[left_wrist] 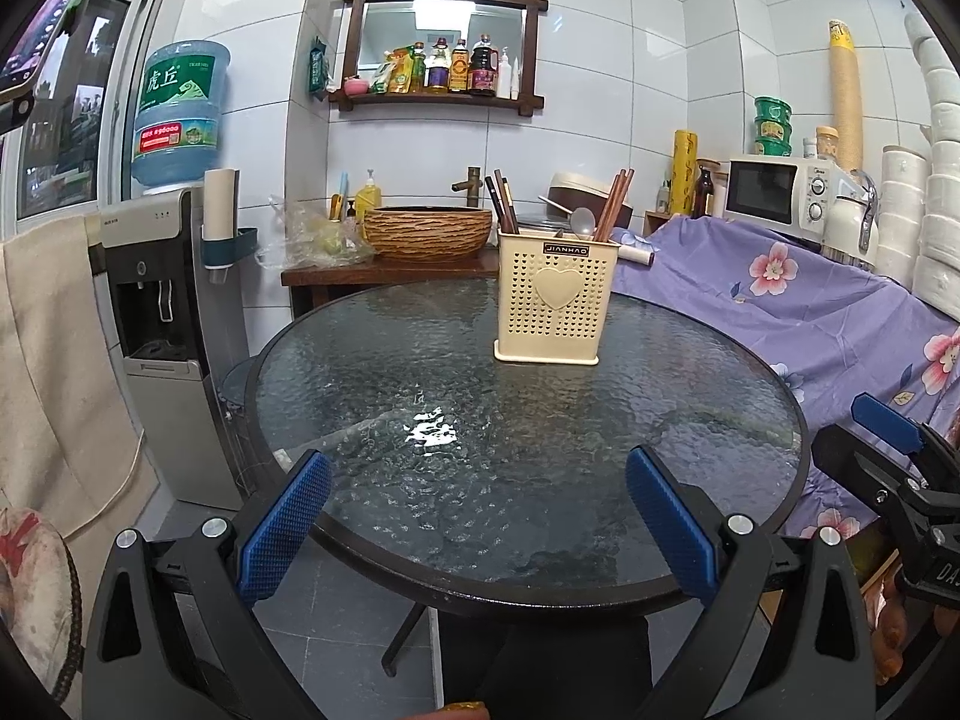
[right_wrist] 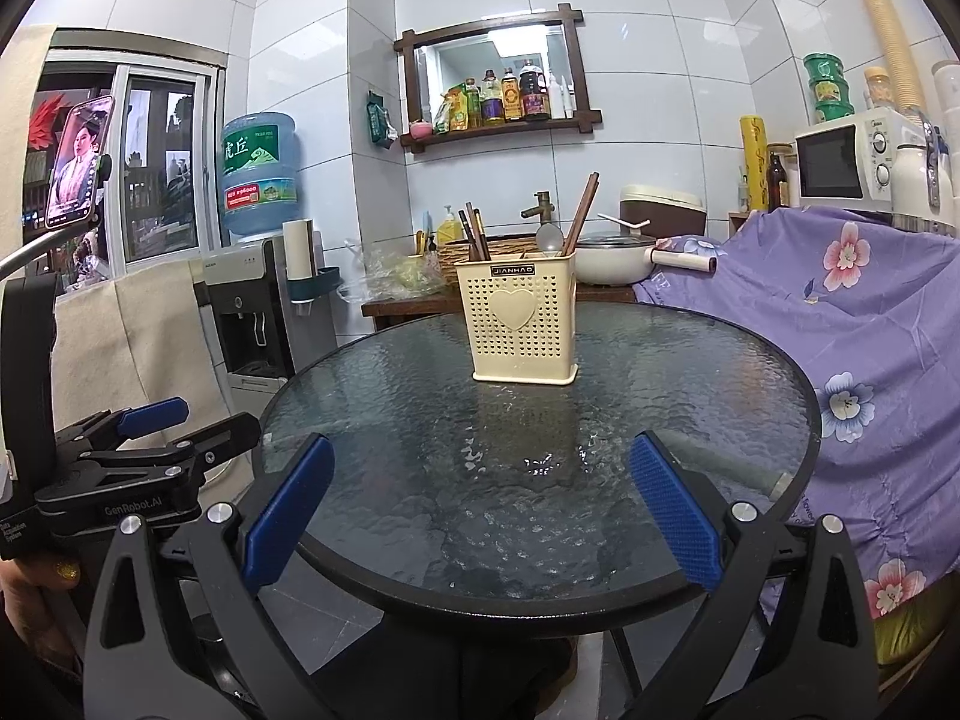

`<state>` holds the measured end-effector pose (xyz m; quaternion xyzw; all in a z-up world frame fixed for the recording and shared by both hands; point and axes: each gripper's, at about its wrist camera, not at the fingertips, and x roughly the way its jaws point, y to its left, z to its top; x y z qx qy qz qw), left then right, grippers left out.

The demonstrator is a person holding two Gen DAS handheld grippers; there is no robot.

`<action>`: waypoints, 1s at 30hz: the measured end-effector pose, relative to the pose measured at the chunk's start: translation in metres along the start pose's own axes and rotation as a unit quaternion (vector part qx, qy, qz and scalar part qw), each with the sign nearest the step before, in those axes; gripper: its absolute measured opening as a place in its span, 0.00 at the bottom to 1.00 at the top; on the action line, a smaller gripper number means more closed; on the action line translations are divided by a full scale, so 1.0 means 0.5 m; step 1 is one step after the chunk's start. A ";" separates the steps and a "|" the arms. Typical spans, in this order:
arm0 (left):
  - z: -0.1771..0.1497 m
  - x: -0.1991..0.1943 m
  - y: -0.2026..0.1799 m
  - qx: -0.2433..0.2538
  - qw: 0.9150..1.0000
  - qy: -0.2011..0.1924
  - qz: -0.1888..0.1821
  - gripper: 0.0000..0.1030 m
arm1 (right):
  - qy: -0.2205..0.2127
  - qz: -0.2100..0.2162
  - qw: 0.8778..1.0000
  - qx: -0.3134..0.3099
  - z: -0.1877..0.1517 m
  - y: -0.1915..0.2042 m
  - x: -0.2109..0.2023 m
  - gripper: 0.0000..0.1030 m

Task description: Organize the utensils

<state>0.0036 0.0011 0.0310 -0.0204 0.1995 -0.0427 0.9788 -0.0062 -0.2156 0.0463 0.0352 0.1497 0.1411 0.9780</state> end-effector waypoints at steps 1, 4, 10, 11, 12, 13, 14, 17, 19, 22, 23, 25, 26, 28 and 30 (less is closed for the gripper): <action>0.002 0.000 0.000 0.000 1.000 0.000 0.000 0.94 | 0.000 0.000 1.000 0.000 0.000 0.000 0.000 0.94; 0.003 -0.001 -0.001 0.000 1.000 -0.001 0.000 0.94 | 0.000 0.000 1.000 -0.001 0.000 0.001 0.000 0.94; 0.004 -0.001 -0.002 0.000 1.000 -0.001 0.002 0.94 | 0.000 0.000 1.000 -0.001 0.000 0.001 0.001 0.94; 0.004 -0.001 -0.001 0.001 1.000 0.000 0.002 0.94 | 0.001 0.000 1.000 -0.001 0.000 0.001 0.001 0.94; 0.004 -0.001 -0.001 0.001 1.000 0.000 0.001 0.94 | 0.001 0.000 1.000 -0.001 0.000 0.001 0.001 0.94; 0.004 -0.001 -0.002 0.000 1.000 -0.001 0.002 0.94 | 0.001 0.000 1.000 -0.001 0.000 0.001 0.001 0.94; 0.004 -0.001 -0.001 0.000 1.000 0.000 0.002 0.94 | 0.001 0.000 1.000 -0.001 0.000 0.001 0.001 0.94; 0.004 -0.001 -0.002 0.001 1.000 0.000 0.002 0.94 | 0.002 0.001 1.000 -0.001 -0.001 0.001 0.002 0.94; 0.004 -0.001 -0.002 0.000 1.000 0.000 0.001 0.94 | 0.003 0.002 1.000 -0.001 -0.002 0.000 0.003 0.94; 0.004 -0.001 -0.002 0.000 1.000 -0.001 0.002 0.94 | 0.003 0.002 1.000 -0.002 -0.004 0.002 0.003 0.94; 0.004 -0.001 -0.002 0.001 1.000 -0.001 0.003 0.94 | 0.003 0.002 1.000 -0.002 -0.003 0.001 0.003 0.94; 0.004 -0.002 0.000 0.001 1.000 -0.004 0.002 0.94 | 0.003 0.002 1.000 -0.001 -0.004 0.001 0.003 0.94; 0.003 -0.003 0.001 -0.001 1.000 -0.005 -0.001 0.94 | 0.003 0.002 1.000 -0.001 -0.003 0.001 0.003 0.94; 0.001 -0.006 0.003 -0.005 1.000 -0.007 -0.002 0.94 | 0.004 0.001 1.000 0.000 -0.005 0.000 0.004 0.94; 0.001 -0.006 0.002 -0.001 1.000 -0.008 0.003 0.94 | 0.005 0.002 1.000 0.001 -0.006 0.000 0.005 0.94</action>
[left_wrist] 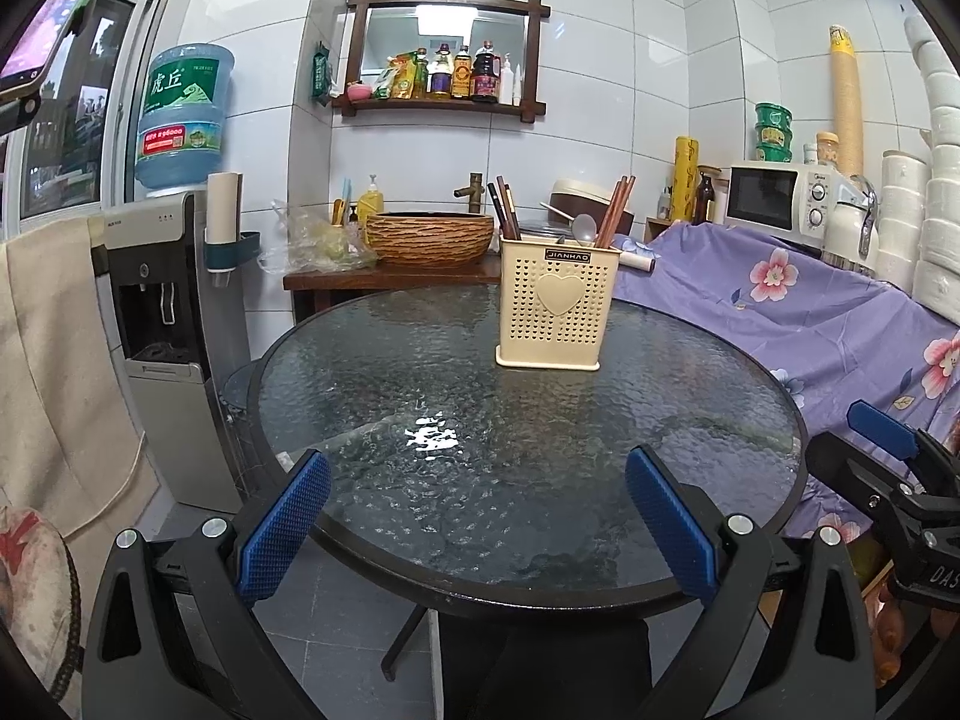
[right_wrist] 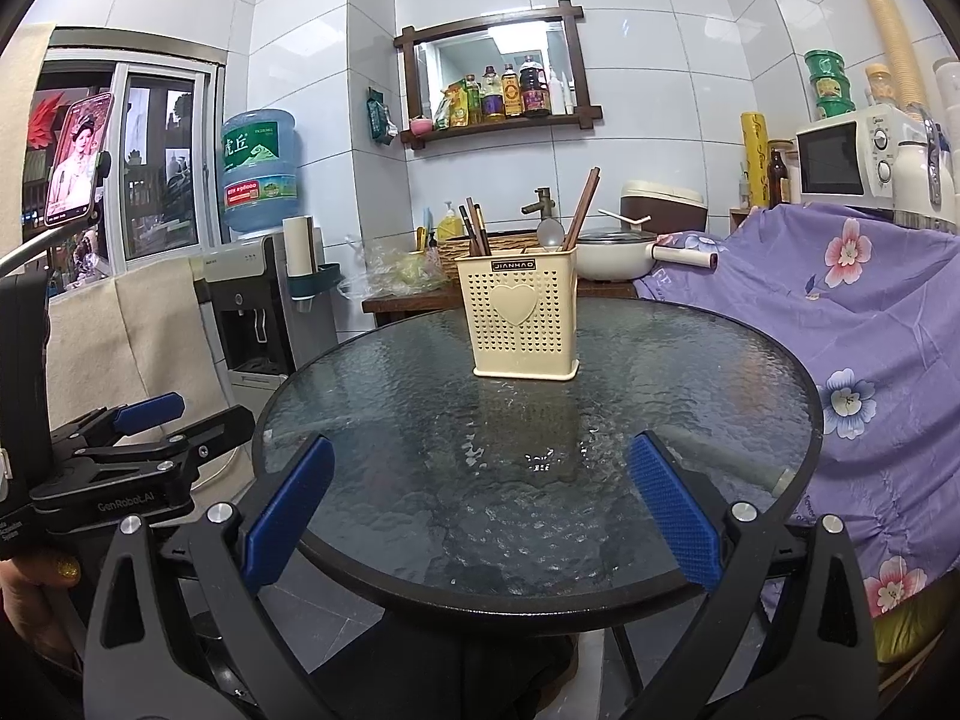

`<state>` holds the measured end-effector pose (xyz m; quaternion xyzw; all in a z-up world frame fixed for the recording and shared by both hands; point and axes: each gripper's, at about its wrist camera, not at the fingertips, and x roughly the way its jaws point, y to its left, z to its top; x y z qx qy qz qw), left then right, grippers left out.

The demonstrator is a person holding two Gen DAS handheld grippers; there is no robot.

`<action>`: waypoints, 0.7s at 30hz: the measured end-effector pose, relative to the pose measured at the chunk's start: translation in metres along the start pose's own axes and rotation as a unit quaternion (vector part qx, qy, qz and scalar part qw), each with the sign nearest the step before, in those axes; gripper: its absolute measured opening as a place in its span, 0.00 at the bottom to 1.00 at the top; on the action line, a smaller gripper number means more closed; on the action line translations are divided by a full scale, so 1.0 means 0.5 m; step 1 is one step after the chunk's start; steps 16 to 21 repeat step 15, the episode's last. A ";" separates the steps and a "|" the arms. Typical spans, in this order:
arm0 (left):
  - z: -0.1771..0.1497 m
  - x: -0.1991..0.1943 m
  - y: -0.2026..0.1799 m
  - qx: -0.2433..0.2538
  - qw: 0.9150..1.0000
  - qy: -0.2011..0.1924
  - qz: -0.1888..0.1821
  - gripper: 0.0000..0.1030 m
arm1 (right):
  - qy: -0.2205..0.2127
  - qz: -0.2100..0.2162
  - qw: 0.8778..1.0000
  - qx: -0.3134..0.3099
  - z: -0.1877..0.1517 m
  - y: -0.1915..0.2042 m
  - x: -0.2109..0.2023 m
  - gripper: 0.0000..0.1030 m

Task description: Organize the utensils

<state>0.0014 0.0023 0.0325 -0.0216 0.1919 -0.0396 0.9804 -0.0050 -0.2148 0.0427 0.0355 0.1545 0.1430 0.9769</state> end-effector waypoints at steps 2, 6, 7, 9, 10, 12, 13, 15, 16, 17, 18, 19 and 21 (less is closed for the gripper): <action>0.001 0.002 0.000 0.003 1.000 0.003 0.002 0.94 | 0.001 0.000 1.000 -0.001 -0.001 0.001 0.001 0.94; -0.001 0.000 -0.001 0.001 1.000 0.000 -0.001 0.94 | 0.002 0.002 1.000 -0.002 -0.002 0.001 0.001 0.94; -0.001 -0.001 0.001 -0.003 1.000 -0.002 0.000 0.94 | 0.002 0.001 1.000 -0.002 -0.002 0.001 0.001 0.94; -0.001 0.000 0.003 -0.002 1.000 0.000 0.001 0.94 | 0.002 0.002 1.000 -0.002 -0.001 -0.001 0.001 0.94; 0.000 0.004 0.004 -0.002 1.000 0.005 0.004 0.94 | 0.003 0.002 1.000 -0.001 -0.001 -0.002 0.001 0.94; -0.002 0.004 0.006 -0.005 1.000 0.004 0.000 0.94 | 0.003 0.002 1.000 -0.002 -0.002 -0.002 0.000 0.94; -0.003 0.003 0.006 -0.006 1.000 0.003 0.000 0.94 | 0.002 0.002 1.000 -0.001 -0.001 -0.002 0.001 0.94; -0.003 0.005 0.008 -0.008 1.000 0.007 0.006 0.94 | 0.003 0.002 1.000 0.000 -0.001 -0.002 0.002 0.94; -0.003 0.005 0.008 -0.008 1.000 0.007 0.006 0.94 | 0.003 0.002 1.000 0.000 -0.001 -0.002 0.002 0.94; -0.003 0.005 0.008 -0.008 1.000 0.007 0.006 0.94 | 0.003 0.002 1.000 0.000 -0.001 -0.002 0.002 0.94; -0.003 0.005 0.008 -0.008 1.000 0.007 0.006 0.94 | 0.003 0.002 1.000 0.000 -0.001 -0.002 0.002 0.94; -0.003 0.005 0.008 -0.008 1.000 0.007 0.006 0.94 | 0.003 0.002 1.000 0.000 -0.001 -0.002 0.002 0.94; -0.003 0.005 0.008 -0.008 1.000 0.007 0.006 0.94 | 0.003 0.002 1.000 0.000 -0.001 -0.002 0.002 0.94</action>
